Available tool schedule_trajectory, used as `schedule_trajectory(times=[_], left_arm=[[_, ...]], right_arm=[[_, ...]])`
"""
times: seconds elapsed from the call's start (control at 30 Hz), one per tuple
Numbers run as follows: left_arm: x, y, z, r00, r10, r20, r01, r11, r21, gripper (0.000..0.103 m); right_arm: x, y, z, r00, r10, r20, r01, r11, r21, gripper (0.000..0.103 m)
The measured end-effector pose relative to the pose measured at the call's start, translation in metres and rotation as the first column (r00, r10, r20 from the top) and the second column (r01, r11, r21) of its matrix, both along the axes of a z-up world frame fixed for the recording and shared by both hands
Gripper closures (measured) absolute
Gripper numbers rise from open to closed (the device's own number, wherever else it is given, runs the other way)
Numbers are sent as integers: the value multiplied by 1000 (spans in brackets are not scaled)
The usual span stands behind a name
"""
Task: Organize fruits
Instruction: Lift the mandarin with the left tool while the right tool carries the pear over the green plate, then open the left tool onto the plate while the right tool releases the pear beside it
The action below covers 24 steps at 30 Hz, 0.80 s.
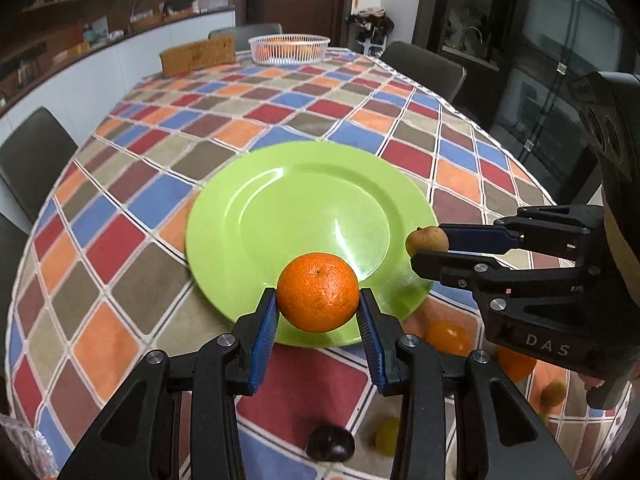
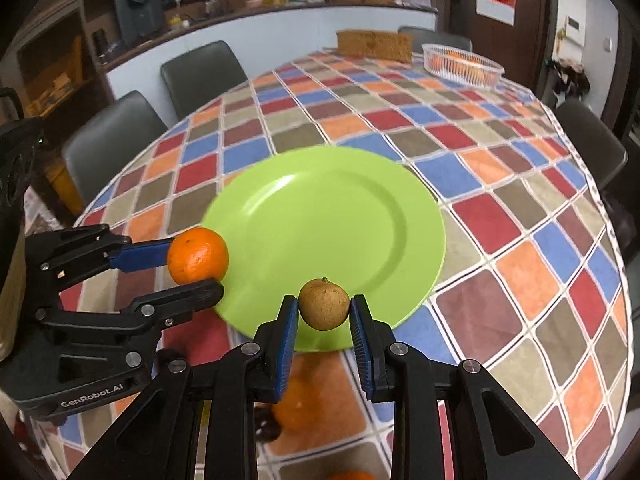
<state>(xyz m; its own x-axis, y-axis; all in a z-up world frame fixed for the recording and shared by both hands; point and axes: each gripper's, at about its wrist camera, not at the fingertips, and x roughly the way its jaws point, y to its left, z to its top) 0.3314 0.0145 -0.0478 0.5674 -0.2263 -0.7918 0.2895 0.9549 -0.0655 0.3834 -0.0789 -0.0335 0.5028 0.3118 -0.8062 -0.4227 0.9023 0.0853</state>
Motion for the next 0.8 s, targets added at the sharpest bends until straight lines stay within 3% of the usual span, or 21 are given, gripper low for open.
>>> schedule_trajectory(times=[0.17,0.3,0.43,0.8], left_arm=[[6,-4,-4,1000,-1,-17,1,1000,-4,64],[4,-5,0,1000,4,-4,-4,1000,-5,56],[-5,-4,8,1000,19,19,-19,1000,3,55],[-66,-8,43,991,41,126,-41,999,1,50]], right_arm=[[10,-4,-10,999,-20,-27,20,1000,1,75],[11,-7,-11,999,-30,-14,30,1000,0,74],[8,-12,-9,999,-33,2,33,999,0,69],[-53,-32,30,989,-76,127,72,997,40,68]])
